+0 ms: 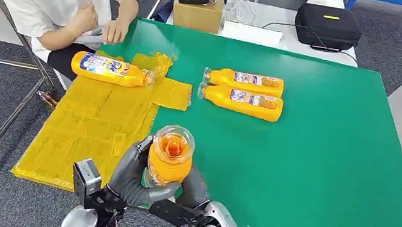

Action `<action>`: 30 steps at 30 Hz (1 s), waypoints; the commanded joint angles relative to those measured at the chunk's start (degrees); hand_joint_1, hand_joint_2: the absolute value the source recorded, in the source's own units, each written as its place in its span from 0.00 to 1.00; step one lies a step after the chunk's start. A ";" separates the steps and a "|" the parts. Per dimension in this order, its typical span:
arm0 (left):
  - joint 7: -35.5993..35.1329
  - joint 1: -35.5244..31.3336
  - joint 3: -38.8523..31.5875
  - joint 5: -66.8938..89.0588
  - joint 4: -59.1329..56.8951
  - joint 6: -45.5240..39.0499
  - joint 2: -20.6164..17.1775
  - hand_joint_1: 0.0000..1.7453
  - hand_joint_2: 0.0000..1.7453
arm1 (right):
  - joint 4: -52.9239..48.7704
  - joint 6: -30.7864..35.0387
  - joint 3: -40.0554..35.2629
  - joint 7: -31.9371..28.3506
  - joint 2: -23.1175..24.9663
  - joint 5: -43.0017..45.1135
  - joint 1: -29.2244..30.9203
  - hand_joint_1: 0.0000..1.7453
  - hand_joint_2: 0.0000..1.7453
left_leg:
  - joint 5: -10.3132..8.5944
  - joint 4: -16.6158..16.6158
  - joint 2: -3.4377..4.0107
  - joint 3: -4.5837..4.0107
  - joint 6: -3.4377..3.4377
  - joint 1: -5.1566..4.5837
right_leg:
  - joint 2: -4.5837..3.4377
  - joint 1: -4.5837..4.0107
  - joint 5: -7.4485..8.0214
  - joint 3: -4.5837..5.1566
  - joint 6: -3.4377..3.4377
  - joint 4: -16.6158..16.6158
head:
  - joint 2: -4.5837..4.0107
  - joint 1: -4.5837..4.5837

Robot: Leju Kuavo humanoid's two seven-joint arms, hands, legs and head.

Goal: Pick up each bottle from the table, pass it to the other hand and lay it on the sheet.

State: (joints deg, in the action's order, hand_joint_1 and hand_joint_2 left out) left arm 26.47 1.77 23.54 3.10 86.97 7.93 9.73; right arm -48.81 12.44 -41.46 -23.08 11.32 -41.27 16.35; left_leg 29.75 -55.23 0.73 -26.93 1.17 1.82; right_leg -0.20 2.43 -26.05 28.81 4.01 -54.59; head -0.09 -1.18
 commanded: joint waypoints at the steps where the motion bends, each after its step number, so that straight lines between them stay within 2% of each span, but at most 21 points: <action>1: -5.15 -1.49 3.15 2.61 -3.26 -1.36 -1.22 1.00 1.00 | -0.08 4.83 0.37 -0.04 0.39 -1.69 1.16 0.00 0.00 | 0.01 0.06 -0.05 0.08 -0.10 0.00 | 0.03 -0.03 -0.01 -0.07 -0.16 0.05 | 0.00 0.00; 3: -5.51 -1.60 2.53 3.19 -3.60 -2.77 -0.98 1.00 1.00 | -1.71 6.94 1.32 -0.95 0.15 -1.88 0.52 0.00 0.00 | 0.01 0.10 -0.10 0.15 -0.17 0.03 | 0.06 -0.09 -0.02 -0.16 -0.31 0.11 | 0.00 0.02; 5: -3.91 -3.04 2.67 8.58 -3.51 -8.19 -1.63 1.00 1.00 | -4.94 11.50 1.56 -8.46 -0.42 -0.71 -0.57 0.00 0.00 | 0.00 0.04 -0.04 0.03 -0.10 -0.01 | 0.02 -0.02 -0.01 -0.02 -0.17 0.02 | 0.00 0.00; 6: -3.56 -3.83 3.07 9.49 -3.79 -8.67 -1.88 1.00 1.00 | -5.62 11.81 1.35 -10.35 -0.73 -0.07 -0.68 0.00 0.00 | 0.01 0.05 -0.05 0.05 -0.12 0.00 | 0.02 -0.04 -0.01 -0.04 -0.21 0.04 | 0.00 0.00; 7: -3.55 -5.46 2.67 13.28 -4.22 -12.72 -1.95 1.00 1.00 | -8.26 10.90 2.32 -11.10 -0.83 2.47 -1.76 0.00 0.00 | 0.02 0.07 -0.07 0.10 -0.16 0.02 | 0.03 -0.08 -0.02 -0.10 -0.28 0.07 | 0.00 0.00; 10: -3.84 -7.33 1.98 12.00 -3.62 -11.66 -2.69 1.00 1.00 | -14.16 18.70 4.04 -13.93 -0.44 3.63 -4.23 0.00 0.00 | -0.02 0.01 -0.17 -0.03 -0.10 0.02 | 0.15 -0.06 -0.01 0.00 -0.19 0.02 | 0.02 0.00; 12: -3.43 -8.11 1.79 12.13 -2.95 -12.17 -3.05 1.00 1.00 | -17.47 23.18 6.50 -16.92 0.19 7.55 -5.44 0.00 0.00 | -0.03 0.01 -0.21 -0.02 -0.11 -0.01 | 0.20 -0.03 -0.03 0.00 -0.18 0.02 | 0.00 0.02; 16: -4.69 -11.49 1.19 18.82 -4.65 -17.48 -4.62 1.00 1.00 | -29.73 27.56 2.81 -16.92 -3.94 20.27 -5.73 0.00 0.00 | -0.01 -0.06 -0.15 -0.08 -0.14 0.02 | 0.14 -0.08 -0.03 0.05 -0.23 -0.03 | 0.00 0.00; 18: -5.35 -12.36 0.35 23.11 -5.61 -19.00 -5.77 1.00 1.00 | -33.20 27.56 7.16 -16.92 -2.27 21.15 -7.70 0.00 0.00 | -0.01 0.00 -0.15 -0.04 -0.14 0.00 | 0.11 -0.05 -0.02 0.01 -0.23 -0.01 | 0.00 0.02; 21: -7.42 -11.77 -0.68 31.61 -6.11 -19.89 -8.66 1.00 1.00 | -33.28 27.31 11.51 -16.92 -0.90 25.42 -9.05 0.00 0.00 | -0.04 0.04 -0.13 0.02 -0.09 -0.02 | 0.14 -0.02 -0.02 -0.02 -0.18 0.03 | 0.00 0.02; 26: -9.49 -11.11 -2.10 35.74 -7.64 -20.26 -10.08 1.00 1.00 | -32.87 26.07 12.43 -16.92 -0.47 28.11 -9.62 0.00 0.00 | -0.02 0.12 -0.12 0.16 -0.16 0.05 | 0.10 -0.11 -0.01 -0.17 -0.30 0.12 | 0.00 0.00; 30: -15.22 -12.57 -6.30 46.88 -12.86 -25.34 -11.29 1.00 1.00 | -30.47 23.81 12.46 -16.92 -0.28 31.07 -10.56 0.00 0.00 | -0.04 0.10 -0.06 0.09 -0.10 0.00 | 0.06 -0.03 0.01 -0.08 -0.15 0.07 | 0.00 0.00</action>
State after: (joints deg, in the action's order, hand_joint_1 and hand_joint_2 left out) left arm 16.64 -7.01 22.30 39.44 83.82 -12.85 2.63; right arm -80.24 38.17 -31.63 -40.11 11.23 -13.36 6.56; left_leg 29.74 -55.23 0.75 -26.96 1.17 1.83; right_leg -0.21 2.42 -26.05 28.86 4.01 -54.61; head -0.09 -1.18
